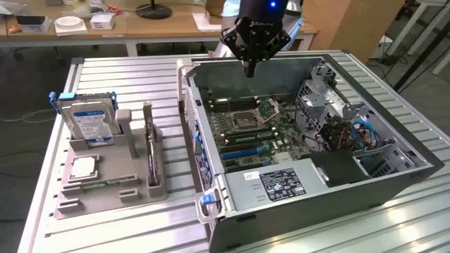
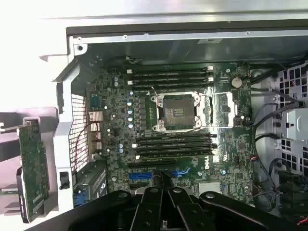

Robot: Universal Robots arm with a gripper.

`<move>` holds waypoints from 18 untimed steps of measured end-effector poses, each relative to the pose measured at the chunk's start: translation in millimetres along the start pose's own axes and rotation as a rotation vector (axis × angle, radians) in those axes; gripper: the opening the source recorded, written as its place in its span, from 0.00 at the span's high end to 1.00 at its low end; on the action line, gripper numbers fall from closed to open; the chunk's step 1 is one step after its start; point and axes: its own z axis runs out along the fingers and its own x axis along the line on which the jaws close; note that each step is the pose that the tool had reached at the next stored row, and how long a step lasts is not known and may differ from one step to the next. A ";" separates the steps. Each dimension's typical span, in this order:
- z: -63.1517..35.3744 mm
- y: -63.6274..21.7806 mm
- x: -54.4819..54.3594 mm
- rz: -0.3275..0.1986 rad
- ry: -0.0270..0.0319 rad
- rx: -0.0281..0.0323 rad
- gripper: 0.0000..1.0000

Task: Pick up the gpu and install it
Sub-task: 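Reach for the gpu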

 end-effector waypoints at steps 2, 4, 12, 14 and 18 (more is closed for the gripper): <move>0.0 0.0 0.0 0.000 0.0000 -0.0001 0.89; 0.0 0.0 0.0 0.000 0.0000 0.0000 0.89; 0.0 -0.1 0.9 0.000 0.0000 0.0000 0.89; 0.0 -0.1 1.8 0.000 -0.0001 -0.0001 0.89; -0.2 -0.5 6.1 0.000 0.0000 0.0000 0.89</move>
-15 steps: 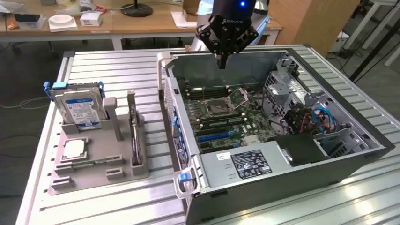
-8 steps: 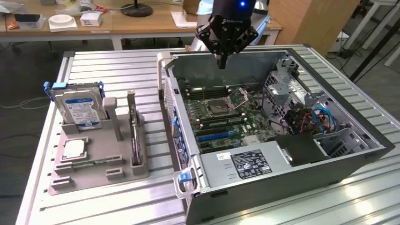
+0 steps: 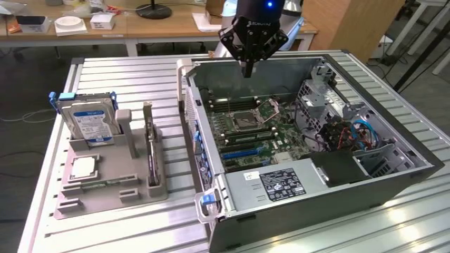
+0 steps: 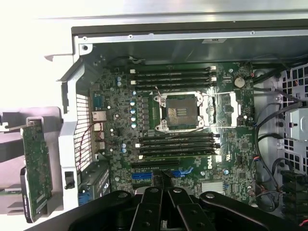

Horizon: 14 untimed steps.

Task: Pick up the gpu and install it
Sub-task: 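Reach for the gpu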

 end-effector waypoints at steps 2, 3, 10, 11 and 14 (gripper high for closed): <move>0.0 -0.1 1.9 0.000 -0.0001 -0.0001 0.89; 0.0 -0.2 3.1 0.000 0.0000 -0.0001 0.89; -0.2 -0.9 11.9 0.000 -0.0001 0.0000 0.89; -0.1 -1.0 13.4 0.000 -0.0001 -0.0001 0.89; -0.1 -1.3 17.4 0.000 -0.0001 -0.0001 0.89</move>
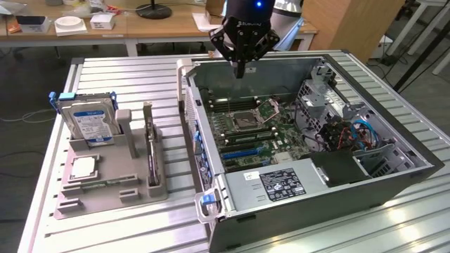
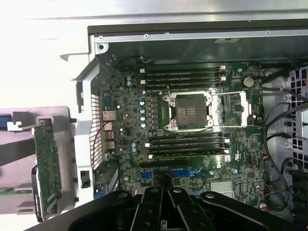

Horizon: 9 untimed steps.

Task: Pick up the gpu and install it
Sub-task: 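Reach for the gpu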

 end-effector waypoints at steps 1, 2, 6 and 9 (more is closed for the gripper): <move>0.0 -0.1 1.0 0.000 0.0000 0.0000 0.89; 0.0 -0.2 2.0 0.000 0.0000 0.0000 0.89; 0.1 -0.4 4.7 0.000 0.0000 0.0000 0.89; 0.2 -0.5 6.6 0.000 0.0000 0.0000 0.89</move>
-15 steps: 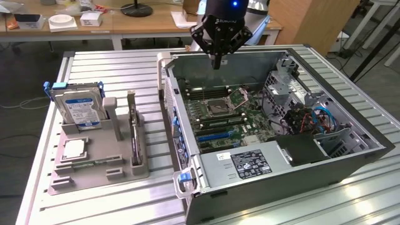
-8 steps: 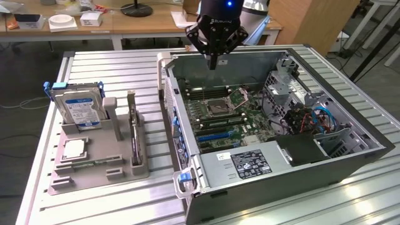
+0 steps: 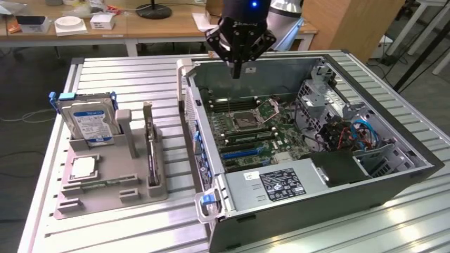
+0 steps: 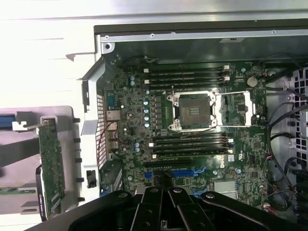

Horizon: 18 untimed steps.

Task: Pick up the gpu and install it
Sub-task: 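Reach for the gpu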

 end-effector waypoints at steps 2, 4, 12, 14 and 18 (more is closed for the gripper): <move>0.1 -0.1 1.2 0.000 0.0000 0.0000 0.89; 0.2 -0.2 2.5 0.000 0.0000 0.0000 0.89; 0.5 -0.6 7.2 0.000 0.0000 0.0000 0.89; 0.6 -0.7 8.4 0.000 -0.0001 0.0000 0.89; 0.7 -0.9 10.9 0.000 0.0000 0.0000 0.89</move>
